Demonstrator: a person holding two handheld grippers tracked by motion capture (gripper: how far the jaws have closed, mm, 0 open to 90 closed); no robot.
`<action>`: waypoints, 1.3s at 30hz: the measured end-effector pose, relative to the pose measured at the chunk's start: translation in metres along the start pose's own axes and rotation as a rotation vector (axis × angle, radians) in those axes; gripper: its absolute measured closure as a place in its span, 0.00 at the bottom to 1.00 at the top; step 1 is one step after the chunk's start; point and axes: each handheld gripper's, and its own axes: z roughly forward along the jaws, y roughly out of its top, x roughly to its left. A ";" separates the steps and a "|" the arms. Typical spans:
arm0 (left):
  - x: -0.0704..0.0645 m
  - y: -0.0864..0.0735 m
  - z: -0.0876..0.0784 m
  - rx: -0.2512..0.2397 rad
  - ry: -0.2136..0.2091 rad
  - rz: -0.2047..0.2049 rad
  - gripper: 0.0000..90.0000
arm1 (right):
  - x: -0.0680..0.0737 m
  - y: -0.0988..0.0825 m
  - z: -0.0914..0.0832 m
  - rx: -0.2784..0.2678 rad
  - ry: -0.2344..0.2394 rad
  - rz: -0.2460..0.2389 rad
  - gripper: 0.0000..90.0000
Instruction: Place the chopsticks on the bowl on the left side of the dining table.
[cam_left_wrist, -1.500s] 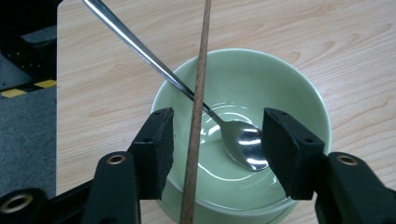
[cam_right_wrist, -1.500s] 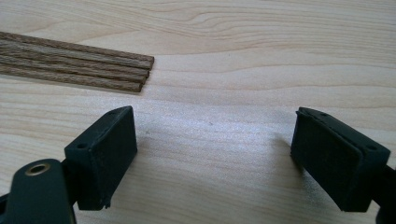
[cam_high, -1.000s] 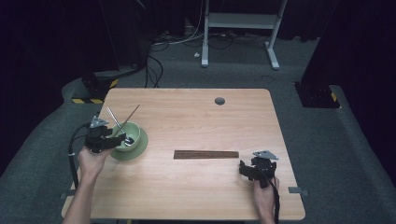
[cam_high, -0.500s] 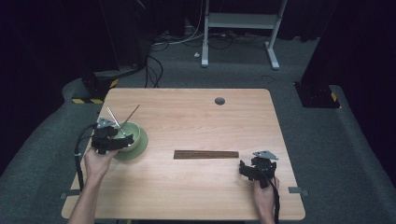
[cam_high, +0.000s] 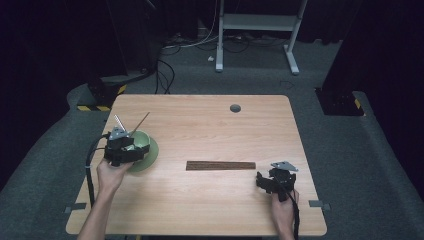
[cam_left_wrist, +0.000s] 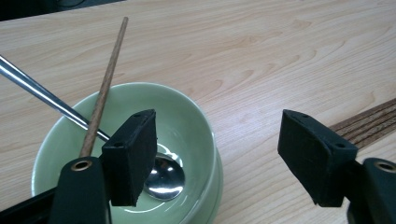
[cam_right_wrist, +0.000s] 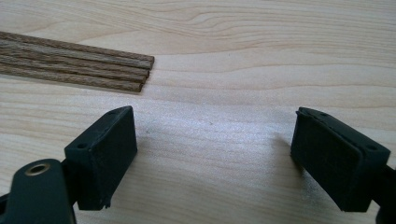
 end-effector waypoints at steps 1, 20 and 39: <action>-0.001 -0.001 0.001 0.000 -0.009 -0.004 0.32 | 0.000 0.000 0.000 0.000 0.001 0.000 0.15; -0.028 0.002 0.014 0.003 -0.043 0.044 0.26 | 0.000 0.000 0.000 0.000 0.000 0.000 0.15; -0.052 0.005 0.023 -0.005 -0.120 0.021 0.21 | 0.000 0.000 0.000 0.000 0.001 0.000 0.15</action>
